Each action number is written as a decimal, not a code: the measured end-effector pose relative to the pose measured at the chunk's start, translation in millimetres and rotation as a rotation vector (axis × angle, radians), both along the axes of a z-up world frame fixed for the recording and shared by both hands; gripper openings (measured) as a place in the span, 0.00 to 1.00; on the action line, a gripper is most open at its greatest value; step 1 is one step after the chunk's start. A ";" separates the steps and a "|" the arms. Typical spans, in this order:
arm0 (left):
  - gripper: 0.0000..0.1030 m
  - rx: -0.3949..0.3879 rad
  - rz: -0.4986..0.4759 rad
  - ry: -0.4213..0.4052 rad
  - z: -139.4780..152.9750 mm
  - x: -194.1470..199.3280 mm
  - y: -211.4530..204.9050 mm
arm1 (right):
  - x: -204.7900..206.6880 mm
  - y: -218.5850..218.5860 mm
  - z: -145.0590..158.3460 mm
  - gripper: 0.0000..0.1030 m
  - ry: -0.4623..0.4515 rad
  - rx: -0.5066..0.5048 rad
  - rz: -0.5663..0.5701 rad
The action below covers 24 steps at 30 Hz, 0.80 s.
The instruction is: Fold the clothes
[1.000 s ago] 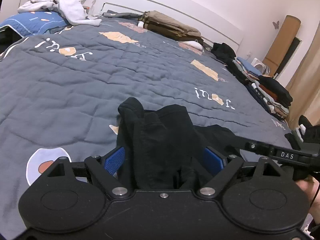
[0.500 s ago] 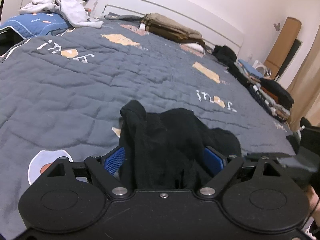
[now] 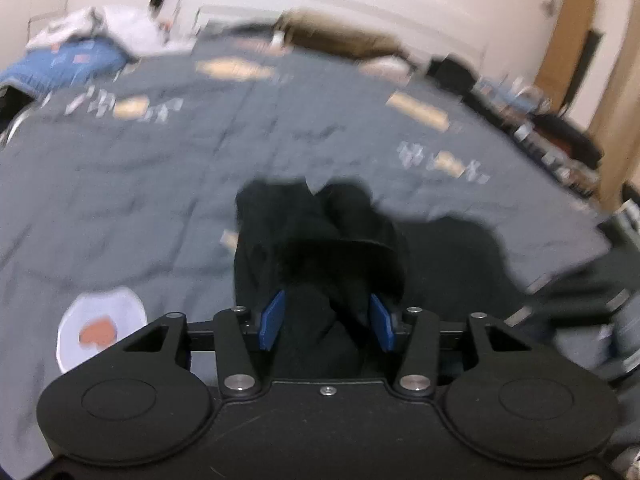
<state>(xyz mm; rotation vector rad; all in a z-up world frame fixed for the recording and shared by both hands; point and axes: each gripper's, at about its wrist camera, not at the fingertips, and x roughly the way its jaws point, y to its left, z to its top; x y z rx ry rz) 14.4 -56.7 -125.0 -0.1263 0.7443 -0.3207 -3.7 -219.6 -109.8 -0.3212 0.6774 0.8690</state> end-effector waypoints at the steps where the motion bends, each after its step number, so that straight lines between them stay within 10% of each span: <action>1: 0.45 0.007 0.004 0.017 -4.3 1.8 0.3 | 3.7 -7.9 5.3 0.15 0.025 0.023 -0.007; 8: 0.45 0.004 0.007 0.035 -3.7 4.4 3.4 | 50.1 -78.5 6.8 0.38 0.150 0.430 -0.244; 16: 0.45 -0.005 0.009 0.037 -3.5 1.5 4.9 | 92.7 -68.0 -45.2 0.40 0.416 0.426 -0.271; 24: 0.60 -0.060 0.008 0.031 3.5 2.7 8.5 | 79.5 -89.6 -29.4 0.09 0.317 0.528 -0.351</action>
